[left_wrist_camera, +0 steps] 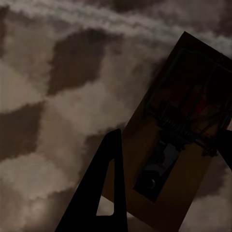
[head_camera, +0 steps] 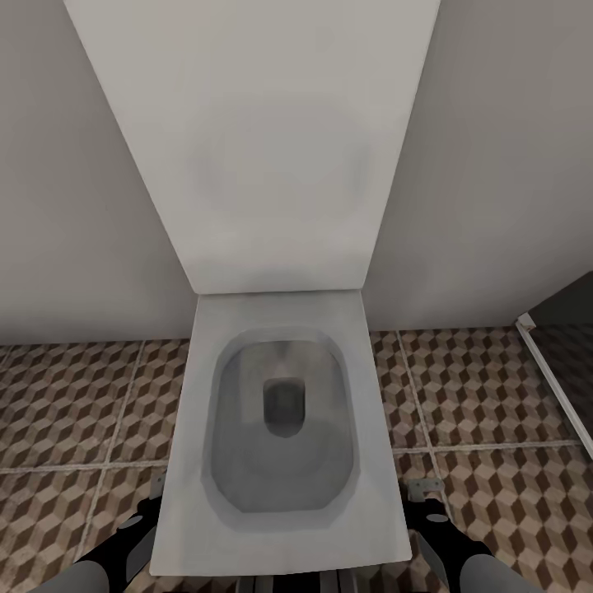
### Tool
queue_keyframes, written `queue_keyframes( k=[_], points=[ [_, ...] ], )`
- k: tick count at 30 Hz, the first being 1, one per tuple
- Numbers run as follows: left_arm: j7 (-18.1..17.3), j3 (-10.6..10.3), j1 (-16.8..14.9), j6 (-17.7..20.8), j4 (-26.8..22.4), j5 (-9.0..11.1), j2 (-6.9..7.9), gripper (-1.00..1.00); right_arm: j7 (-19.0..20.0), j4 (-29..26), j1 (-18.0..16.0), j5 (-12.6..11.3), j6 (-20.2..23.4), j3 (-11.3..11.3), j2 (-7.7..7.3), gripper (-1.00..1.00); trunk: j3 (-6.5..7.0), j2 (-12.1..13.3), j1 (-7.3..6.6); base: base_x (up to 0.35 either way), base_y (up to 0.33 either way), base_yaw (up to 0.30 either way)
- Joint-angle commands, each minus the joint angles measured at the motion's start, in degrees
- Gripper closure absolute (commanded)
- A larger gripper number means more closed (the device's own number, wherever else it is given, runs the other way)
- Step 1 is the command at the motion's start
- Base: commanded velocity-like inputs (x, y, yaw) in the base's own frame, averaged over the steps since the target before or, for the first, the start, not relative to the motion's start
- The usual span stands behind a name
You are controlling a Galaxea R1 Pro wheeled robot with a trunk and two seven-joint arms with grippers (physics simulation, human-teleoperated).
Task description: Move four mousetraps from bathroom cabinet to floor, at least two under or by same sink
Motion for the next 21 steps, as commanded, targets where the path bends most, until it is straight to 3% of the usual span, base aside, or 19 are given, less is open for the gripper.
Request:
queue_keyframes(
  k=[1, 21],
  points=[
    [0.17, -0.48, -0.02, -0.2, 0.01, 0.4, 0.03, 1.0, -0.09, 0.05, -0.03, 0.59, -0.1, -0.42, 0.02, -1.0, -0.03, -0.01, -0.01, 0.0, 0.0, 0.0],
    [0.25, -0.48, -0.02, -0.15, 0.08, 0.46, 0.11, 1.0, -0.09, 0.04, -0.03, 0.59, -0.14, -0.42, 0.03, -1.0, -0.03, -0.01, -0.01, 0.0, 0.0, 0.0]
  ],
)
